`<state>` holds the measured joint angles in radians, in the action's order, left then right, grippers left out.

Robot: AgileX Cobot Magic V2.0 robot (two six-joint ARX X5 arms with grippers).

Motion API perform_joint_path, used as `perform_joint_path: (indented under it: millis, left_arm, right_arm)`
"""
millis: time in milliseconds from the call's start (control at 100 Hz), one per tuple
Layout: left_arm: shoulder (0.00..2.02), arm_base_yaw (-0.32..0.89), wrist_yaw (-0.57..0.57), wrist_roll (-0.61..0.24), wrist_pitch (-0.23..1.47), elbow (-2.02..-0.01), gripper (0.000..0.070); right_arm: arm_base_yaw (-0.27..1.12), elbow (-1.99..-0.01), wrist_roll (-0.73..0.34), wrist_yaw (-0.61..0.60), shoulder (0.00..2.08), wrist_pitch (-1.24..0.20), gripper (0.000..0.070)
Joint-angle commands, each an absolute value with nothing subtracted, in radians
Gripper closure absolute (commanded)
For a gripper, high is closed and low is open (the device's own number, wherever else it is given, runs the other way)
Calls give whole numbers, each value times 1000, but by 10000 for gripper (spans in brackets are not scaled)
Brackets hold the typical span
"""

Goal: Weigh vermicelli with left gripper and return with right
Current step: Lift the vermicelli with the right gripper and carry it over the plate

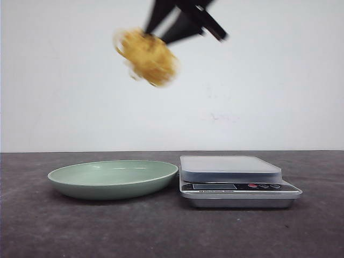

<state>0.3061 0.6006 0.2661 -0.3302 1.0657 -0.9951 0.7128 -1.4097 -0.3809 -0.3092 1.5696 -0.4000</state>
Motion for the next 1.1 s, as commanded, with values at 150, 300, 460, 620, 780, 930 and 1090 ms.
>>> perform_joint_path:
  millis: [150, 300, 460, 620, 780, 930, 1090]
  left_arm:
    - [306, 607, 269, -334, 1055, -1008, 352]
    - [306, 607, 269, -336, 1055, -1008, 352]
    - [306, 607, 269, -347, 1055, -1008, 352]
    - [306, 607, 269, -350, 1055, -1008, 352]
    - [306, 607, 269, -350, 1056, -1008, 352]
    - [306, 607, 269, -353, 1059, -1008, 352]
    - [306, 607, 269, -353, 1059, -1008, 352]
  right_arm:
    - [755, -1510, -458, -287, 1657, -341, 700]
    - [755, -1603, -498, -287, 1762, -367, 700]
    - [744, -1690, -542, -287, 1879, -444, 700]
    - [723, -1697, -582, -288, 1957, -520, 700]
    - [710, -1697, -592, -287, 2020, -564, 700]
    - [704, -1697, -620, -279, 2043, -553, 700]
    - [704, -1697, -665, -279, 2052, -535, 700]
